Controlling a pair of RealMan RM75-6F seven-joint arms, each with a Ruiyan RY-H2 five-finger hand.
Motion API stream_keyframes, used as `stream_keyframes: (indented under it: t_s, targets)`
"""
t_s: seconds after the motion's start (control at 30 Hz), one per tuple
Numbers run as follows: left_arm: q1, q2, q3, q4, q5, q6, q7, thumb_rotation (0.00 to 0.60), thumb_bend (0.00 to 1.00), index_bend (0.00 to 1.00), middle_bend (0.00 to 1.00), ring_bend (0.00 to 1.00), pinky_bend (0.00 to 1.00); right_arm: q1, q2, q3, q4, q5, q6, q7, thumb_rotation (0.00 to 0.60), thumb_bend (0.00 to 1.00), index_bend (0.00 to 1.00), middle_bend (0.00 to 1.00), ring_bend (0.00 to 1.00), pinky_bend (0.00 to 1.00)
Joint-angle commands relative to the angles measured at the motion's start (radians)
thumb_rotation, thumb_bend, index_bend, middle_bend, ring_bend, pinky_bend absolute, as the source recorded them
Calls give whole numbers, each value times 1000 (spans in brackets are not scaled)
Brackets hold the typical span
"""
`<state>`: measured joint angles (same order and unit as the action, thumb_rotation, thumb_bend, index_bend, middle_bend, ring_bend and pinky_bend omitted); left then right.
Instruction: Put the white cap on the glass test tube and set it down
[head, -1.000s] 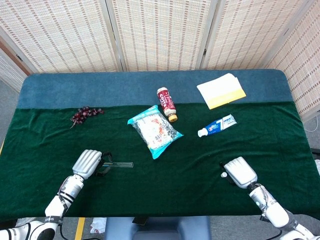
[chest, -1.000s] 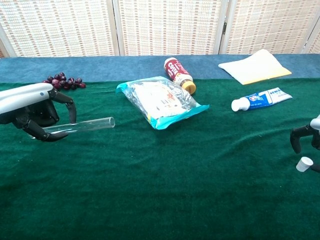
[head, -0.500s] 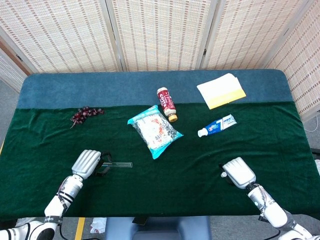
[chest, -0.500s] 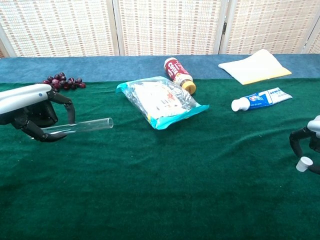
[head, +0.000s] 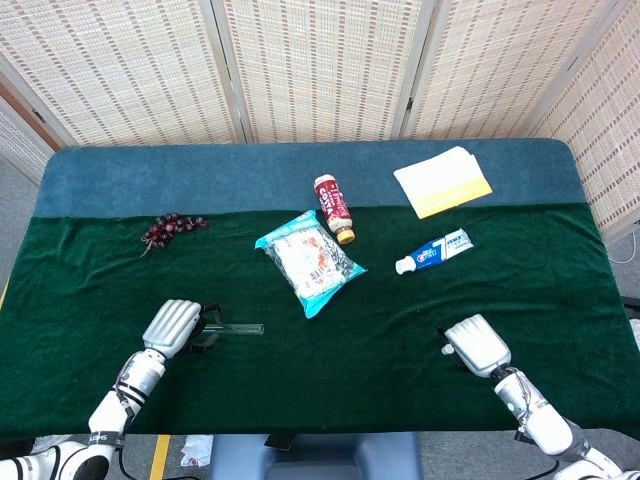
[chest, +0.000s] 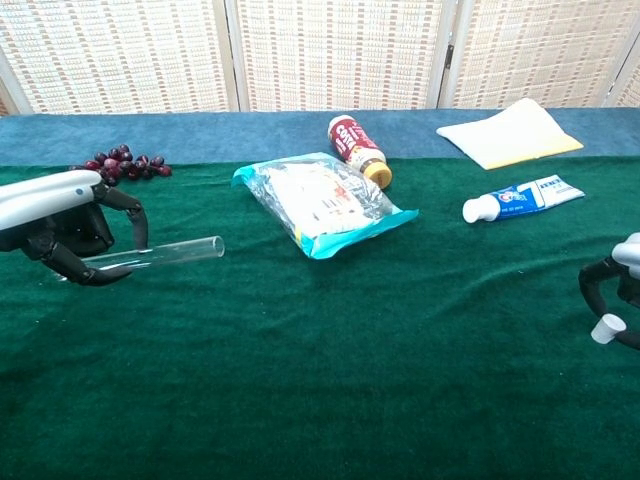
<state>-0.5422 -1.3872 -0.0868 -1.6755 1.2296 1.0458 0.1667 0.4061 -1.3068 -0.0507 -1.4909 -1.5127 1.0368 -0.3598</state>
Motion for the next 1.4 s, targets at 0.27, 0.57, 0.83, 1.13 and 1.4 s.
stream_keyframes:
  t_s: [0.27,0.57,0.83,1.13,1.4]
  targets:
    - [-5,10,-29,-8,7,-6,-78,600,523,710,1000,1000,1000,21,93,47,-147,-57,76,165,569,543,713,953,1000,1000]
    - [-20,16,-64,-57,1,-45,-208,600,523,713,1000,1000,1000,124,187,163,-365,-75,61,260,580,549,733,958,1000,1000]
    - [-34,12,-87,-106,7,-82,-333,600,535,715,1000,1000,1000,206,169,234,-444,-39,13,245,579,555,742,959,1000,1000]
    - [-36,-42,-78,-100,20,-66,-353,600,540,715,1000,1000,1000,259,129,263,-468,15,-21,211,579,555,744,959,1000,1000]
    - [-33,-96,-77,-88,38,-40,-373,600,544,715,1000,1000,1000,295,87,273,-473,35,-31,186,581,555,746,959,1000,1000]
